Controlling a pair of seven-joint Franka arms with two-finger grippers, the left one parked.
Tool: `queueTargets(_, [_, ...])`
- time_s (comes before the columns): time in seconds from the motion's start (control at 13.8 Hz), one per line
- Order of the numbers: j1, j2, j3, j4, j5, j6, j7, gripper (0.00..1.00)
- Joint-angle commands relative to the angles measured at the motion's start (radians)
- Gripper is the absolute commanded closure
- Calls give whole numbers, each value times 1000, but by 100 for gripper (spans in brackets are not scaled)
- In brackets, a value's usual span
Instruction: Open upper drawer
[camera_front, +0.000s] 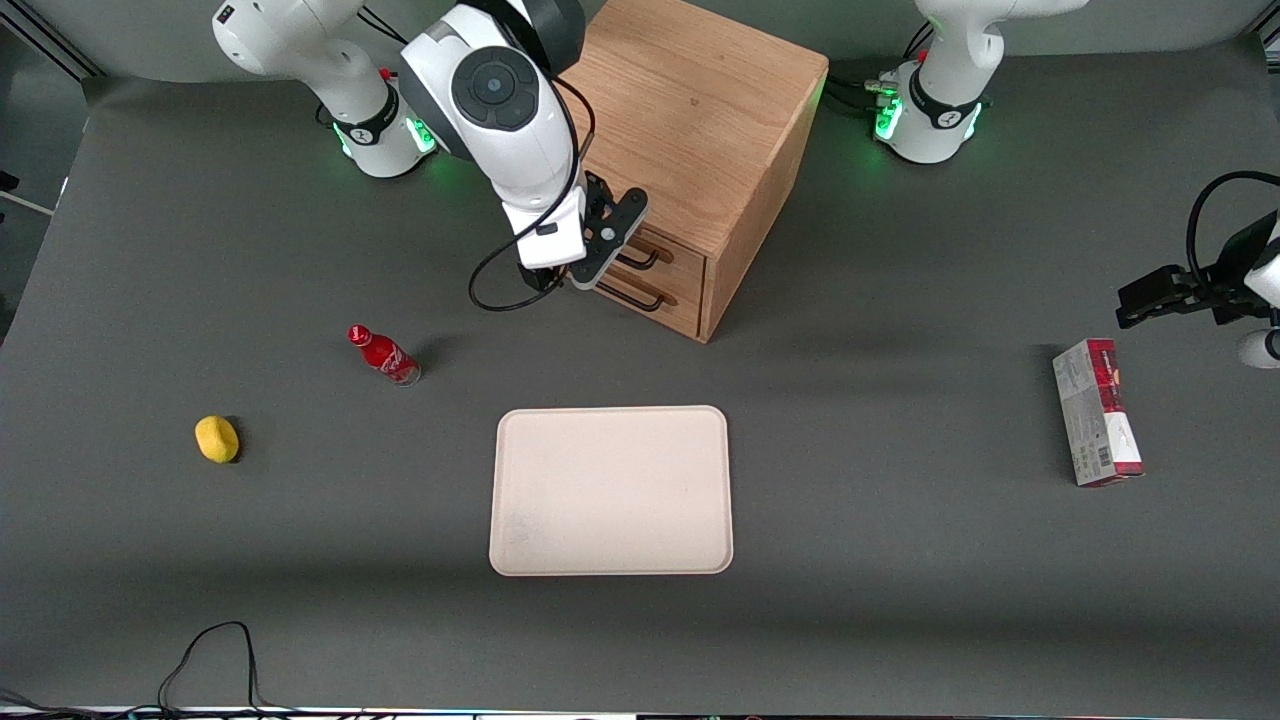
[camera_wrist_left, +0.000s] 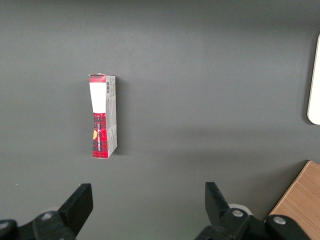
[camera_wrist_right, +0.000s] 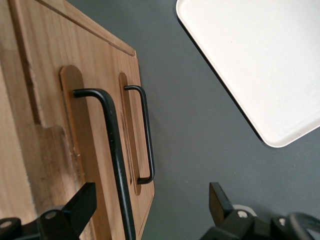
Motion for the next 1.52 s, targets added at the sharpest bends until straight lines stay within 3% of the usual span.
queueTargets(0.0, [13,-13,-14,-43,7,45,-24,0])
queueTargets(1.45, [7,39,-25,-78,-33,147,-36,0])
